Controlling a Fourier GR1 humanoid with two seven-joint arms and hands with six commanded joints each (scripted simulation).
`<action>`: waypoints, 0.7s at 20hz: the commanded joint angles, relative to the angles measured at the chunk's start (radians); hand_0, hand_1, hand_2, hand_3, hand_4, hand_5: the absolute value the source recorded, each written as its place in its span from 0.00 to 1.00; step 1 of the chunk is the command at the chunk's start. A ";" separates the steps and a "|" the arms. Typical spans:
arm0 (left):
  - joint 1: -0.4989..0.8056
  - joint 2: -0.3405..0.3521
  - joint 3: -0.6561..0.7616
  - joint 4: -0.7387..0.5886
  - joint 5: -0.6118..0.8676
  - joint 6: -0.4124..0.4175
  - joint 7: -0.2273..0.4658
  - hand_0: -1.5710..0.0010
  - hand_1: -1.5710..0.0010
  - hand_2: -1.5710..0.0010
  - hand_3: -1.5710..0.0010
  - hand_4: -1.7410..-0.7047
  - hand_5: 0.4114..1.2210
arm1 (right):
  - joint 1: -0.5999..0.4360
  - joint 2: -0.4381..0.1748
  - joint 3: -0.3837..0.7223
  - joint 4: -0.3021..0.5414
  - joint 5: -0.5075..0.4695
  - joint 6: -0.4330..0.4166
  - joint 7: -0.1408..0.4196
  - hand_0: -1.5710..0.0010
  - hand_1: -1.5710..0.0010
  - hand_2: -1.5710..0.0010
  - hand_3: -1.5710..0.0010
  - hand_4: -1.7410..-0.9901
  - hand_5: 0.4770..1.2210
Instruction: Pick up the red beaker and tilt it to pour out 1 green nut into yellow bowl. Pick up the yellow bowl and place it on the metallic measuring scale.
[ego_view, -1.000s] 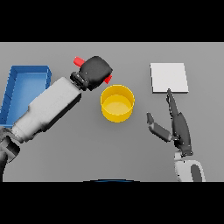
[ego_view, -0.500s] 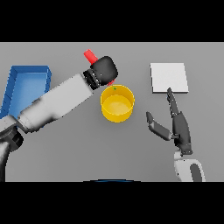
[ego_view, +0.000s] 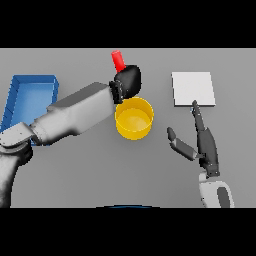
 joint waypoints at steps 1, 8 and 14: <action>-0.005 -0.005 -0.015 0.002 -0.005 -0.003 0.001 0.00 0.00 0.00 0.00 0.01 1.00 | 0.011 -0.004 0.006 -0.017 0.003 0.004 -0.015 1.00 1.00 1.00 1.00 0.78 0.21; -0.088 -0.028 -0.096 0.001 -0.060 -0.008 -0.031 0.00 0.00 0.00 0.00 0.02 1.00 | -0.003 0.006 0.001 -0.024 -0.015 0.006 0.003 1.00 1.00 1.00 1.00 0.78 0.21; -0.263 0.032 0.003 0.123 -0.066 0.046 -0.076 0.00 0.00 0.00 0.13 0.01 1.00 | 0.003 0.004 0.010 -0.020 -0.006 0.008 -0.028 1.00 1.00 1.00 1.00 0.78 0.24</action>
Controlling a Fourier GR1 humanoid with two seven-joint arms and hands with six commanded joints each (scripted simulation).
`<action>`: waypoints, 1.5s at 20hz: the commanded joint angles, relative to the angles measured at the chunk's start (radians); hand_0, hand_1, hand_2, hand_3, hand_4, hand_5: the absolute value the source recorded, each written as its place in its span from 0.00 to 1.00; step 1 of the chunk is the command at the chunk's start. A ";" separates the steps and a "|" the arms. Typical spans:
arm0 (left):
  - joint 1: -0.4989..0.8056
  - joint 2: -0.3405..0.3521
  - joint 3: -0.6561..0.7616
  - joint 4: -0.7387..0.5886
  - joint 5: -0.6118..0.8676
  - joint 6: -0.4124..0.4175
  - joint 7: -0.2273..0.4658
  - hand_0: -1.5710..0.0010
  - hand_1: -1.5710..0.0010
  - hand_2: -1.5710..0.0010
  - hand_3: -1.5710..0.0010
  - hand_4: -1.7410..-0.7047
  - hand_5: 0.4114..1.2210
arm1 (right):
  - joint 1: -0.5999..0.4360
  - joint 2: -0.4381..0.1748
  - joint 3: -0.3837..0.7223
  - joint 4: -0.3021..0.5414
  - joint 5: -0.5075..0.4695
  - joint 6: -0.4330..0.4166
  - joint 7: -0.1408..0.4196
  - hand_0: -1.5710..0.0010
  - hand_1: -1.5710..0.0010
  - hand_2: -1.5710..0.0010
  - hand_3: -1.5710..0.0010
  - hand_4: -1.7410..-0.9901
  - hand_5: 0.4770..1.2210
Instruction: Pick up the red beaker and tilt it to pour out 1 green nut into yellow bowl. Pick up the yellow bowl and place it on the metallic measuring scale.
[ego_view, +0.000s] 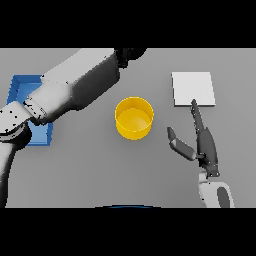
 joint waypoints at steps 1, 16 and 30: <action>-0.021 0.019 0.026 0.017 0.008 0.020 0.003 0.00 0.00 0.00 0.25 0.01 1.00 | -0.006 0.005 0.002 0.006 0.003 -0.003 0.001 1.00 1.00 1.00 1.00 0.77 0.25; 0.053 0.302 0.930 0.474 0.674 0.192 0.235 0.00 0.00 0.00 0.04 0.00 1.00 | -0.022 -0.003 -0.007 0.024 -0.061 0.043 -0.032 1.00 1.00 1.00 1.00 0.86 0.21; 0.490 0.333 1.218 0.307 1.024 0.370 0.451 0.00 0.00 0.00 0.12 0.00 1.00 | -0.046 -0.020 -0.002 0.064 -0.041 0.050 -0.046 1.00 1.00 1.00 1.00 0.72 0.31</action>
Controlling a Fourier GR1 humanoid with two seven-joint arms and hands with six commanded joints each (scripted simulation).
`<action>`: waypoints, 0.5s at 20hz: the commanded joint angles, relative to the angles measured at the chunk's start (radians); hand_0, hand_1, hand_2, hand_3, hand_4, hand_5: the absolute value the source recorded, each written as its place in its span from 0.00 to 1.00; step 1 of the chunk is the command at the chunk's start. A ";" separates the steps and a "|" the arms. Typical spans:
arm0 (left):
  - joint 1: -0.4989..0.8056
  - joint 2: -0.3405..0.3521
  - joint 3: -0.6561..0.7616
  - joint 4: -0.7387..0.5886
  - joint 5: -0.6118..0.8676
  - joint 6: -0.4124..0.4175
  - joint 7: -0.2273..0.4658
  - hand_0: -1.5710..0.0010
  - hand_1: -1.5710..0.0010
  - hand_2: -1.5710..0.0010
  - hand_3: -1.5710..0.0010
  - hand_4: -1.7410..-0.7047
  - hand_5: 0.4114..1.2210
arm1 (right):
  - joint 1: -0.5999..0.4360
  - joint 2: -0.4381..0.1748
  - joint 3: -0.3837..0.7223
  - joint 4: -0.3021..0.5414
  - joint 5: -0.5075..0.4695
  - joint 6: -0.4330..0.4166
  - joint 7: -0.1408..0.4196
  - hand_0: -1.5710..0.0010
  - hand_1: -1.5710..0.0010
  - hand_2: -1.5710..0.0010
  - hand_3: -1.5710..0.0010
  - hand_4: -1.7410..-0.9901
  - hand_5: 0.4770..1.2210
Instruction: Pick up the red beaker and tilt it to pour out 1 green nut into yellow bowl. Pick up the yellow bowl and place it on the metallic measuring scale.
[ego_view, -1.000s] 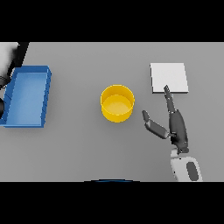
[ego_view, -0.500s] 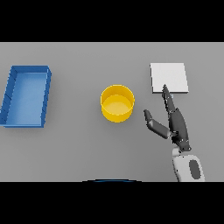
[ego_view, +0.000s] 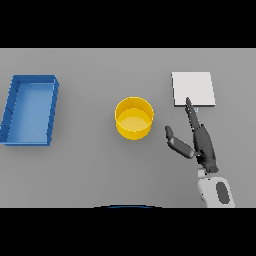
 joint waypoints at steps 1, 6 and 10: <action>0.045 -0.009 0.007 -0.053 0.018 0.015 0.015 0.00 0.00 0.00 0.12 0.00 1.00 | 0.000 -0.006 -0.001 0.000 0.000 0.004 -0.001 1.00 1.00 1.00 1.00 0.71 0.31; 0.308 -0.035 -0.004 -0.392 0.066 0.053 0.169 0.00 0.00 0.00 0.12 0.00 1.00 | -0.016 0.007 0.001 -0.006 -0.002 -0.003 0.009 1.00 1.00 1.00 1.00 0.73 0.29; 0.470 -0.043 -0.023 -0.639 0.103 0.035 0.292 0.00 0.00 0.00 0.13 0.00 0.74 | 0.003 0.004 0.001 -0.003 -0.004 0.002 0.006 1.00 1.00 1.00 1.00 0.76 0.27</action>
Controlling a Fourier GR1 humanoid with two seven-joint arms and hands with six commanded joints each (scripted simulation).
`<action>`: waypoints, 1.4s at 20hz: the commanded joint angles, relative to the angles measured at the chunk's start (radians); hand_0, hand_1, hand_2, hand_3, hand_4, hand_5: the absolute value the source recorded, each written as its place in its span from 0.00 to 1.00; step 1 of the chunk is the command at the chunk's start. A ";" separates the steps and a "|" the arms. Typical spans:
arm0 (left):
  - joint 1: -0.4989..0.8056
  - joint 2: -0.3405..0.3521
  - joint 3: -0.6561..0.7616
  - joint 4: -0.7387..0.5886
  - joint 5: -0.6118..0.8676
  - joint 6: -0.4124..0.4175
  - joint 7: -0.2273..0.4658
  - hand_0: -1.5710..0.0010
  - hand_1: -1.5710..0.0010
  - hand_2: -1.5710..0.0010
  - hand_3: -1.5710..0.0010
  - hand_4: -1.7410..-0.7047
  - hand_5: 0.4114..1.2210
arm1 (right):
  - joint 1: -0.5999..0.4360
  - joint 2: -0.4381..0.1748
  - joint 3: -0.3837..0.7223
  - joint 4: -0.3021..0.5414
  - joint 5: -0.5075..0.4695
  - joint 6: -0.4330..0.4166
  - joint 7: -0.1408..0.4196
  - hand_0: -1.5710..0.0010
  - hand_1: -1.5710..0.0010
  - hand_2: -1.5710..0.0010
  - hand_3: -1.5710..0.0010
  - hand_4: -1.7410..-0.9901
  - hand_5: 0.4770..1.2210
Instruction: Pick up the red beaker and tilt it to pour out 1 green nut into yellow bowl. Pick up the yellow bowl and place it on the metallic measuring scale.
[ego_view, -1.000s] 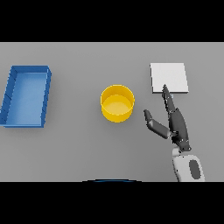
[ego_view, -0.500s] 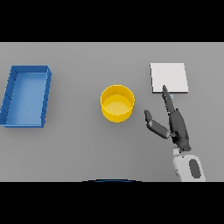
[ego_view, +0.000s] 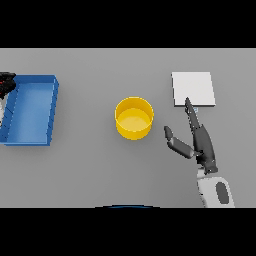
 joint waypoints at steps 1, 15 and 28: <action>0.024 0.005 -0.006 -0.042 0.015 -0.026 0.029 0.00 0.00 0.00 0.13 0.01 0.67 | -0.011 -0.003 -0.006 -0.004 -0.007 0.001 0.007 1.00 1.00 1.00 1.00 0.76 0.27; 0.141 0.076 -0.083 -0.217 0.053 -0.258 -0.026 0.89 0.91 0.91 0.92 0.98 0.29 | -0.003 -0.007 0.008 -0.010 0.012 0.001 0.010 1.00 1.00 1.00 1.00 0.77 0.28; 0.128 0.057 -0.054 -0.218 0.050 -0.190 -0.128 0.99 0.99 1.00 1.00 0.98 0.32 | -0.223 -0.243 0.180 0.036 0.308 0.186 0.104 1.00 1.00 1.00 1.00 0.70 0.30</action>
